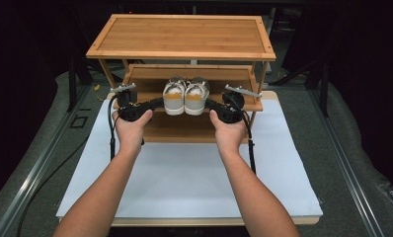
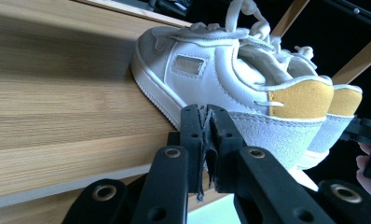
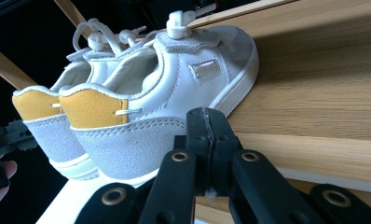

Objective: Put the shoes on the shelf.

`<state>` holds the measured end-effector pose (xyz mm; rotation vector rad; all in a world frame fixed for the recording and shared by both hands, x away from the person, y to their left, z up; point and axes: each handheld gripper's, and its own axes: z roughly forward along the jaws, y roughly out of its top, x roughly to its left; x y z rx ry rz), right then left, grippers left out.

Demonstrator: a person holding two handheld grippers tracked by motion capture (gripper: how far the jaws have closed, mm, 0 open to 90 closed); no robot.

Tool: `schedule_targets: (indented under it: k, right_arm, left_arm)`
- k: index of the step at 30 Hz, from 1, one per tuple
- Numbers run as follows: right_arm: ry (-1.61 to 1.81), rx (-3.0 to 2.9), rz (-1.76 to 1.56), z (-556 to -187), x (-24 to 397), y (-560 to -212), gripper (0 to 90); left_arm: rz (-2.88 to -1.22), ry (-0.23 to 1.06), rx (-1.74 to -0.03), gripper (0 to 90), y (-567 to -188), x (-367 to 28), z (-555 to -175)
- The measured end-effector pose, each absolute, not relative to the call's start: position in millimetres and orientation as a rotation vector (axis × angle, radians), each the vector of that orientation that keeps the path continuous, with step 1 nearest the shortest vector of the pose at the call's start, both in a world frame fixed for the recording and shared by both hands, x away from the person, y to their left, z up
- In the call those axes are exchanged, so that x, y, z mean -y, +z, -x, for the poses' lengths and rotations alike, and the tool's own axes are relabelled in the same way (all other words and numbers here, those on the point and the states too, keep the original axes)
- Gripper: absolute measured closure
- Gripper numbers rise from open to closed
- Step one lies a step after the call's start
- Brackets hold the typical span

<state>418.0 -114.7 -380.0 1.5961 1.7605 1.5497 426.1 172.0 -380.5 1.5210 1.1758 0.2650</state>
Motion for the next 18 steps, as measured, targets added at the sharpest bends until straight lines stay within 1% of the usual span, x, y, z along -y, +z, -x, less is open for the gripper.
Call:
schedule_targets:
  k: [4, 18]
  right_arm:
    - [1.548, -1.766, -1.596, -417.5, 114.9, -379.9, 90.0]
    - [1.545, -1.753, -1.599, -421.0, 114.0, -379.0, 90.0]
  left_arm:
    - [-1.522, 0.258, -1.171, 89.2, -380.2, -171.2, -425.9]
    - [-1.525, 0.253, -1.179, 89.8, -378.8, -169.6, -429.4]
